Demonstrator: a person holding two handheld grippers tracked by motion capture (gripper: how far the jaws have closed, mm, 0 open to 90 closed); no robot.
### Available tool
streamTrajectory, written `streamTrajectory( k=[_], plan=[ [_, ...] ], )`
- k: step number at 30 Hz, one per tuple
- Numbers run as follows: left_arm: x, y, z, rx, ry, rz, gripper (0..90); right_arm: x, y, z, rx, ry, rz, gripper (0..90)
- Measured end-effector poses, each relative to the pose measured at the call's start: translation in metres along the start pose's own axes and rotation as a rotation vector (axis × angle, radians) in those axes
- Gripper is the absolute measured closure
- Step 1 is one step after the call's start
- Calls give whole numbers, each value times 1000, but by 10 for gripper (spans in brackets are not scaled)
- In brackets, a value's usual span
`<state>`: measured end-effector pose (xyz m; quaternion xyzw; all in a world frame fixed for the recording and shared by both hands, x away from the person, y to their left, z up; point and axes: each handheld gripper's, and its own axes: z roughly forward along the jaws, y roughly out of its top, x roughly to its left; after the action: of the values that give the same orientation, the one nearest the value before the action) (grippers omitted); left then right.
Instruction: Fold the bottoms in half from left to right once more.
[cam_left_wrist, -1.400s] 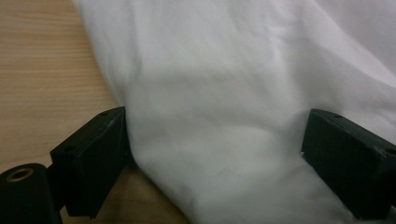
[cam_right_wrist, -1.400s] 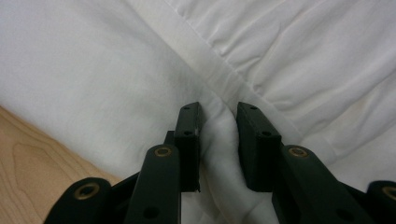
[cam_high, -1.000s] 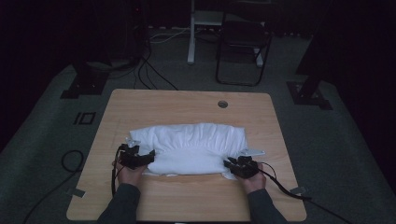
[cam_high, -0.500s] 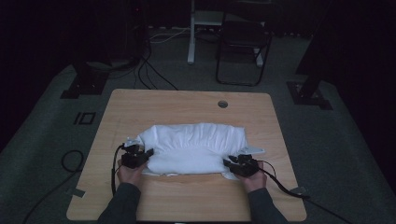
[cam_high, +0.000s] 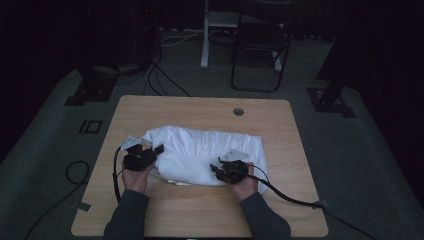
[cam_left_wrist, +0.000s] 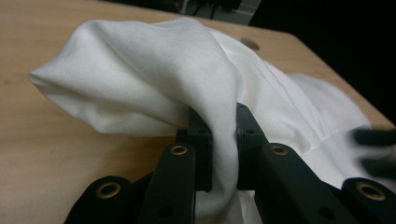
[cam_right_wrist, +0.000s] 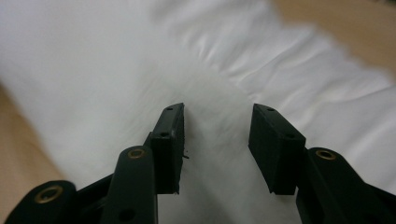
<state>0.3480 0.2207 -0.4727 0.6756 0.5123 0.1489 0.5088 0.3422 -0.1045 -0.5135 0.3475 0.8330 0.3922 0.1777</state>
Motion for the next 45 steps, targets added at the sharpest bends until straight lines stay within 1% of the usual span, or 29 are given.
streamTrajectory(
  k=[1,2,3,5,12,14,17,19,21,22,23,24,25,26,27,28,29,30,32,33,34,36,39,40,41,42,43,44,45],
  plan=[
    [-2,2,0,-3,-11,4,814,2,-4,11,40,7,-10,548],
    [-5,5,0,-9,-9,16,815,5,-7,19,54,0,-26,549],
    [-6,6,0,-11,-7,22,815,7,-9,21,35,-11,-37,550],
    [-9,10,0,-20,-22,22,814,9,-7,21,44,-15,-20,552],
    [-24,21,-1,-40,-41,62,814,9,-7,22,44,-10,10,562],
    [-27,25,-1,-51,-48,68,814,10,-7,23,38,2,24,571],
    [-31,29,-1,-63,-52,77,814,13,-7,25,29,36,52,575],
    [-32,31,-1,-65,-54,84,814,15,-7,25,24,57,58,574],
    [-33,32,-1,-63,-49,91,814,19,-2,24,57,54,11,567],
    [-32,32,-1,-62,-49,91,813,20,1,22,67,72,-13,540],
    [-32,32,-2,-66,-47,91,814,18,3,18,64,100,-35,533],
    [-31,32,-3,-67,-47,90,814,15,6,11,53,91,-64,532],
    [-30,32,-4,-68,-45,90,814,13,8,6,42,65,-75,521],
    [-29,31,-5,-68,-44,88,814,8,11,0,21,20,-80,513],
    [-28,31,-6,-65,-40,89,814,3,14,-5,-6,-15,-62,510],
    [-28,31,-6,-65,-40,83,813,-4,15,-9,-27,-28,-33,502],
    [-27,30,-7,-64,-39,84,814,-10,16,-9,-25,-24,-5,491],
    [-27,30,-8,-65,-37,88,814,-15,16,-6,3,-21,19,481],
    [-28,30,-11,-68,-40,93,814,-17,10,9,85,-25,16,482],
    [-30,30,-12,-69,-43,97,814,-14,5,17,110,-13,8,490],
    [-32,30,-13,-69,-44,106,814,-10,1,21,106,-1,12,500],
    [-36,32,-15,-77,-40,121,814,-5,0,24,81,36,40,514],
    [-42,36,-18,-87,-47,142,813,7,-4,26,53,113,61,522],
    [-43,36,-18,-84,-48,147,814,9,-5,26,48,148,62,520],
    [-45,36,-18,-81,-49,157,813,10,-5,25,49,167,57,511],
    [-47,36,-17,-83,-49,158,813,10,-4,22,49,180,35,490],
    [-47,36,-17,-76,-47,171,813,10,-3,18,42,179,9,481],
    [-48,36,-17,-74,-48,174,813,8,-2,10,26,163,-28,481],
    [-48,36,-16,-72,-49,174,813,6,-1,4,14,141,-40,479]
  ],
)
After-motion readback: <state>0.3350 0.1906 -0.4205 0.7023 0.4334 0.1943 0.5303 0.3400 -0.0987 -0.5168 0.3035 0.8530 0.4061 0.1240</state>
